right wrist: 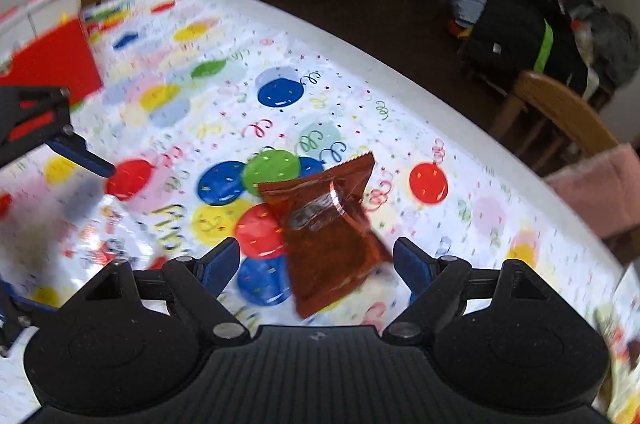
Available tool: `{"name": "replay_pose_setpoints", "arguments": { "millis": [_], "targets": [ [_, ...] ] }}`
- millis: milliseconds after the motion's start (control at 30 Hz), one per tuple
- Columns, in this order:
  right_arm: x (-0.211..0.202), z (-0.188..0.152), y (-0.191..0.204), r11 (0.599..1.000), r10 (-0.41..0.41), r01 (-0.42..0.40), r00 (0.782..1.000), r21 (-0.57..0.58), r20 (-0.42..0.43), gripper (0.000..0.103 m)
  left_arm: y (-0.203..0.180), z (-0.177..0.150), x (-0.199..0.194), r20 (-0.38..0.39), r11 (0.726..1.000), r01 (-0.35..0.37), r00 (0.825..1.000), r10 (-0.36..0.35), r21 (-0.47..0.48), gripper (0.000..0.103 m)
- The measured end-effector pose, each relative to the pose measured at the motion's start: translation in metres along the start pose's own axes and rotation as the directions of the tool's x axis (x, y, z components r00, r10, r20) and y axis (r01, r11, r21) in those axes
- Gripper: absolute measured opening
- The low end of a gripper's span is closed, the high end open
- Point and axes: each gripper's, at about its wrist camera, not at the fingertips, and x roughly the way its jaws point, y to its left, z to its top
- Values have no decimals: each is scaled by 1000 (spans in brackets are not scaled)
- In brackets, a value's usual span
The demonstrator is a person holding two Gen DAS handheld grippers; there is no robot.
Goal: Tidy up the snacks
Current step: 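Grasp the red-brown Oreo packet with the right tool while the left tool grasps the white pouch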
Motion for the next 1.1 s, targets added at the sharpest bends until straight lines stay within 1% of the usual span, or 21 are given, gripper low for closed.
{"name": "replay_pose_setpoints", "arguments": {
  "millis": [100, 167, 233, 267, 367, 400, 467, 567, 667, 700, 767, 833, 867, 900, 1000, 1100],
  "targets": [
    [14, 7, 2, 998, -7, 6, 1000, -57, -18, 84, 2, 1, 10, -25, 1000, 26, 999, -25, 16, 102],
    [23, 10, 6, 995, 2, -5, 999, -96, -32, 84, 2, 0, 17, -48, 998, 46, 998, -44, 35, 102],
    [31, 12, 13, 989, -11, 5, 999, -149, -41, 84, -1, 0, 23, -64, 997, 45, 997, -41, 65, 100],
    [35, 11, 15, 985, -23, 16, 999, -173, -43, 84, -1, 0, 26, -68, 996, 43, 997, -38, 74, 101],
    [47, 10, 16, 982, -43, 33, 998, -187, -48, 84, 2, 2, 29, -64, 997, 53, 997, -49, 58, 100],
    [49, 10, 14, 985, -36, 27, 998, -169, -50, 84, 3, 3, 29, -65, 997, 61, 996, -58, 49, 99],
    [52, 10, 9, 992, -22, 16, 999, -123, -48, 84, 4, 3, 29, -61, 996, 88, 994, -86, 31, 90],
    [53, 8, 5, 997, -4, 1, 999, -72, -35, 83, 5, 1, 28, -62, 996, 91, 994, -90, 3, 88],
    [50, 4, 5, 999, 0, -1, 1000, -51, -15, 83, 7, 1, 25, -68, 996, 89, 993, -91, -30, 84],
    [48, 3, 4, 999, 2, -2, 1000, -40, -7, 81, 8, 2, 24, -73, 995, 86, 993, -90, -46, 83],
    [45, 1, 2, 1000, -22, 22, 1000, -7, 2, 63, 8, 2, 23, -81, 995, 73, 994, -78, -68, 77],
    [42, 0, -1, 999, -24, 23, 1000, 49, 8, 59, 8, 1, 20, -83, 994, 56, 994, -64, -96, 73],
    [39, -2, -2, 997, -26, 25, 1000, 71, 13, 55, 8, 0, 18, -89, 992, 48, 994, -58, -118, 73],
    [36, -4, -2, 996, -36, 34, 999, 86, 18, 55, 7, 0, 17, -98, 990, 36, 994, -50, -139, 73],
    [27, -11, -1, 986, -65, 60, 998, 158, 27, 46, 2, -5, 11, -110, 981, 1, 994, -22, -194, 72],
    [14, -20, -1, 964, -74, 62, 997, 258, 36, 45, -1, -11, 6, -113, 959, -22, 994, -10, -282, 72]
  ]
}}
